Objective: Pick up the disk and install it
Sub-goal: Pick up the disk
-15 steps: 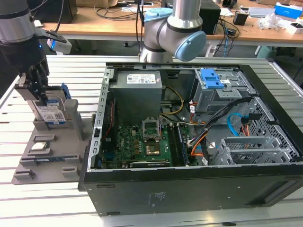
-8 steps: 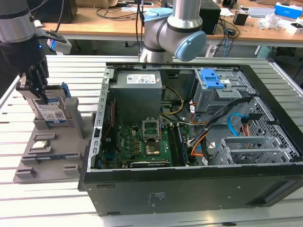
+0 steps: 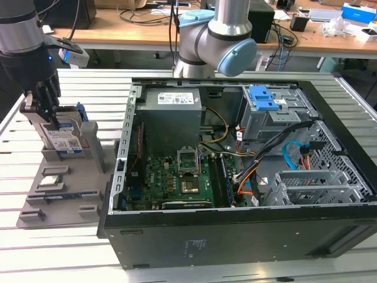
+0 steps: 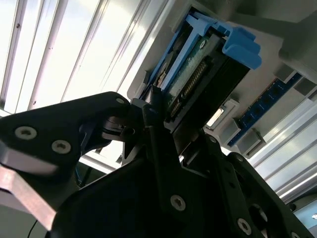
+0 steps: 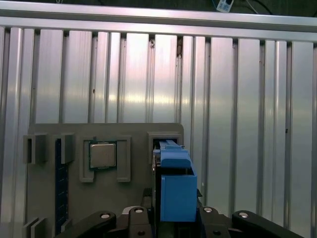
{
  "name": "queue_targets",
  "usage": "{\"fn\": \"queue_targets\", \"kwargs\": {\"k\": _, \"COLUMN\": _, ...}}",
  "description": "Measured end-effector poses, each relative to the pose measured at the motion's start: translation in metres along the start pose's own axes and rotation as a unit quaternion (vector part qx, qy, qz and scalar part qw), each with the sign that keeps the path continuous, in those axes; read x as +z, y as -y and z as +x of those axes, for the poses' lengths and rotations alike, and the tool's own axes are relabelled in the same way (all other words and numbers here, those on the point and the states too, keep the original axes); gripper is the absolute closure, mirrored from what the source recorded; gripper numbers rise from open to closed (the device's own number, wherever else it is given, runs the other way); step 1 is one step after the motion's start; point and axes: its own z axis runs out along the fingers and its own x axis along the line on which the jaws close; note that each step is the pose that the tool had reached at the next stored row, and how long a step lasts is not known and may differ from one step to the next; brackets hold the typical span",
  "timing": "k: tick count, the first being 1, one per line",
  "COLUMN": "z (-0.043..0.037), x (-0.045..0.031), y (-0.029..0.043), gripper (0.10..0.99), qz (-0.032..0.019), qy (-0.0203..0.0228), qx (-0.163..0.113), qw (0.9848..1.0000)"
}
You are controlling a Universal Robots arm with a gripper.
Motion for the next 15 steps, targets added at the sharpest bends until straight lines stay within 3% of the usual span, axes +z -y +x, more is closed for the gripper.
{"fn": "queue_targets", "kwargs": {"k": 3, "z": -0.0001, "x": -0.0009, "y": 0.0001, "gripper": 0.722, "qz": 0.0, "qy": -0.0001, "qx": 0.0, "qw": 1.0}}
{"fn": "queue_targets", "kwargs": {"k": 15, "z": -0.0016, "x": -0.0248, "y": 0.0001, "gripper": 0.722, "qz": -0.0003, "qy": -0.0001, "qx": 0.0, "qw": 1.0}}
